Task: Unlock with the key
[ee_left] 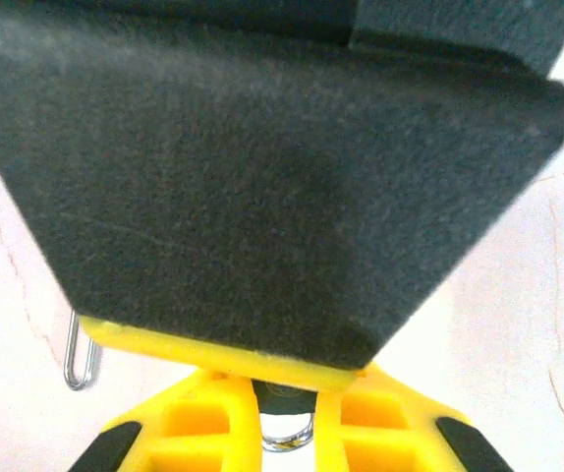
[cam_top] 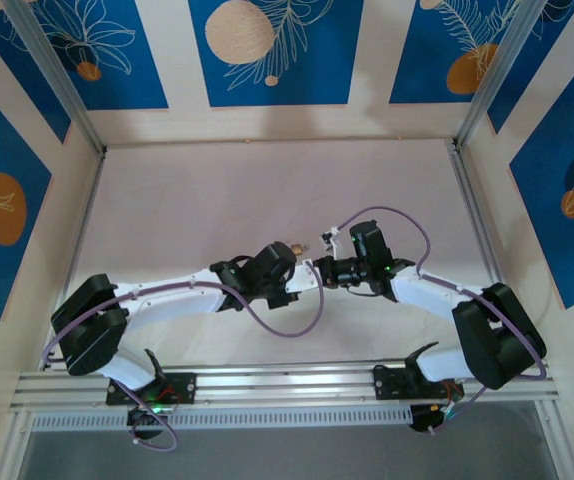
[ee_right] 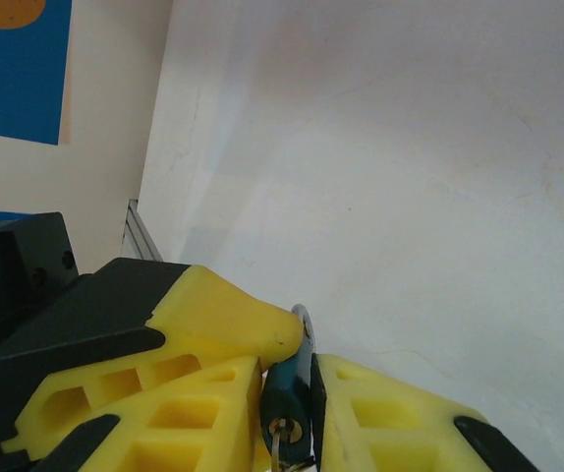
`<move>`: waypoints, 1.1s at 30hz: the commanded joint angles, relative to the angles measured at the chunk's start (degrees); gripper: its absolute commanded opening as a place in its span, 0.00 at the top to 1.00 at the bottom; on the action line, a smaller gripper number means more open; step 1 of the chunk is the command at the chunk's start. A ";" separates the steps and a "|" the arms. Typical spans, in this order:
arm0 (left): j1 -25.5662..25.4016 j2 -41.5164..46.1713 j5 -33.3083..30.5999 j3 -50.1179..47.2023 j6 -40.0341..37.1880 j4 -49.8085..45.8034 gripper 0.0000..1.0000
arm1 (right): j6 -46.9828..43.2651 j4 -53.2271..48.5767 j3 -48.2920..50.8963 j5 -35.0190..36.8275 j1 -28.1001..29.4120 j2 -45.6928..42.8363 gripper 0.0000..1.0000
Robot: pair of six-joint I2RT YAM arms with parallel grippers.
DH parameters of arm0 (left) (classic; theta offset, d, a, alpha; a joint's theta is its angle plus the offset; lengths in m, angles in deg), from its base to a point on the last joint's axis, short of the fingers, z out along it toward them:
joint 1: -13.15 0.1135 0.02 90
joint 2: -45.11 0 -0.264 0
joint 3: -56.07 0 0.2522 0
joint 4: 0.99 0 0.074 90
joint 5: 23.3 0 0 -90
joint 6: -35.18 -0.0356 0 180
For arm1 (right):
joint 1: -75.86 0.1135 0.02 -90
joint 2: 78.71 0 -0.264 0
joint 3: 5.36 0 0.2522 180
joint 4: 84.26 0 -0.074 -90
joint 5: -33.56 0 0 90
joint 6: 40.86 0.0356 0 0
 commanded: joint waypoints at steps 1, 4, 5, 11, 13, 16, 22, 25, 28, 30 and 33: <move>0.57 0.07 1.72 3.32 0.01 2.67 0.93 | -1.42 -1.88 -1.49 -4.28 1.28 1.20 0.79; 0.51 -0.14 1.72 3.61 -0.11 2.52 0.93 | -1.70 -1.95 -1.81 -4.61 1.46 1.68 0.84; 0.58 -0.10 1.67 3.70 -0.16 2.50 0.92 | -1.80 -1.96 -1.89 -4.65 1.50 1.69 0.86; 0.56 -0.09 1.13 3.55 -0.29 2.68 0.87 | -1.94 -2.53 -1.74 -2.49 1.22 0.47 0.95; 0.65 -0.09 0.99 3.33 -0.12 2.70 0.85 | -1.81 -2.77 -1.73 -1.48 1.05 0.12 0.97; 0.57 0.21 0.49 2.93 0.03 2.85 0.78 | -1.47 -2.83 -1.47 -0.79 0.66 -0.20 0.98; 0.59 2.74 -1.69 1.21 -0.15 2.33 0.45 | -0.88 -3.54 -1.50 -0.07 -0.39 -1.06 0.99; 0.52 5.67 -4.69 -0.96 0.28 2.76 0.37 | -1.02 -3.99 -1.35 0.63 -1.15 -1.97 0.99; 0.73 8.86 -8.78 -3.98 1.54 4.39 0.34 | -0.87 -4.31 -1.41 0.57 -2.09 -2.79 0.99; 1.12 10.10 -12.12 -5.89 3.01 6.08 0.31 | -0.46 -4.25 -1.50 0.01 -2.80 -3.27 0.99; 1.62 10.36 -13.39 -8.46 5.98 8.73 0.20 | 1.29 -2.82 -1.38 -2.42 -3.87 -3.43 0.99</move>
